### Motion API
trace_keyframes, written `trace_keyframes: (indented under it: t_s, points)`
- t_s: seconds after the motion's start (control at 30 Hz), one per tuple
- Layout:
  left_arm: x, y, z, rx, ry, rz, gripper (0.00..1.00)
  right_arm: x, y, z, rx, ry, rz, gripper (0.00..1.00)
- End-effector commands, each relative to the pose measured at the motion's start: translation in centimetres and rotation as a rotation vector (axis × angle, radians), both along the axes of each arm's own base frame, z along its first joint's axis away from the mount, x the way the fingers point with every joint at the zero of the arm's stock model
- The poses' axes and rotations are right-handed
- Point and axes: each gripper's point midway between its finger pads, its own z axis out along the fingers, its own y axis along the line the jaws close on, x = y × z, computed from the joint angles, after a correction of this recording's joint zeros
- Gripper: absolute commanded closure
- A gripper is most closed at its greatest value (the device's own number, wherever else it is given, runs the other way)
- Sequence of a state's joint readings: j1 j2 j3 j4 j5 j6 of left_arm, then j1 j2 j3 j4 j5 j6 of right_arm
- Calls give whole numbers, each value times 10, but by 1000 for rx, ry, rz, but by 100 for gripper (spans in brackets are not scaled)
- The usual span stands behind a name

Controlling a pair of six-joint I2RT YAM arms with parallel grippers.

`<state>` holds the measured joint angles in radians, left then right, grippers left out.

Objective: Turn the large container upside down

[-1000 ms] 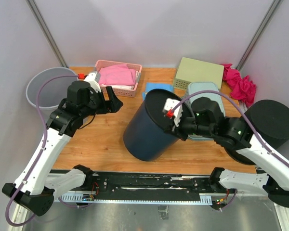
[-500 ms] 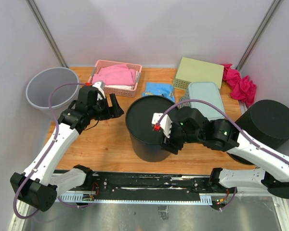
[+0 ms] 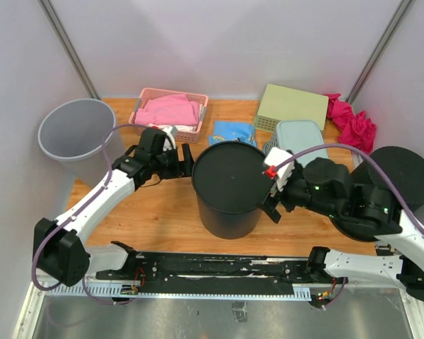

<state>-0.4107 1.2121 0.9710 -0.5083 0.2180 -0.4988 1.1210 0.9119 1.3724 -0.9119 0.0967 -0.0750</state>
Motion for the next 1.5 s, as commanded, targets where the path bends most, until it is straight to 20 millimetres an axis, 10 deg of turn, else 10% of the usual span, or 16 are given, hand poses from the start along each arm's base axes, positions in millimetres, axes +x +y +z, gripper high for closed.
trace_keyframes:
  t_s: [0.0, 0.13, 0.3, 0.47, 0.63, 0.77, 0.93, 1.27, 1.47]
  points:
    - [-6, -62, 19, -67, -56, -171, 15, 43, -31, 37, 79, -147, -317, 4]
    - [-31, -95, 17, -44, -37, -316, 15, 62, -50, 43, 68, -191, -482, 2]
    - [-9, -61, 37, 125, -116, -189, 11, 67, -59, 52, 109, -203, -551, 2]
    - [29, 2, 94, 250, -221, 22, 6, 67, -61, 54, 161, -211, -564, 3]
    - [56, 111, 149, 473, -312, 434, 5, 64, -57, 51, 191, -197, -545, 3]
    - [63, 181, 173, 615, -296, 673, 8, 65, -58, 43, 161, -186, -563, 3]
    - [72, 222, 167, 655, -253, 776, 14, 62, -54, 37, 160, -165, -540, 3]
    - [100, 204, 107, 569, -144, 597, 39, 61, -51, 32, 147, -172, -508, 3]
    - [97, 186, 124, 455, -199, 556, 92, 63, -55, 33, 141, -188, -516, 3]
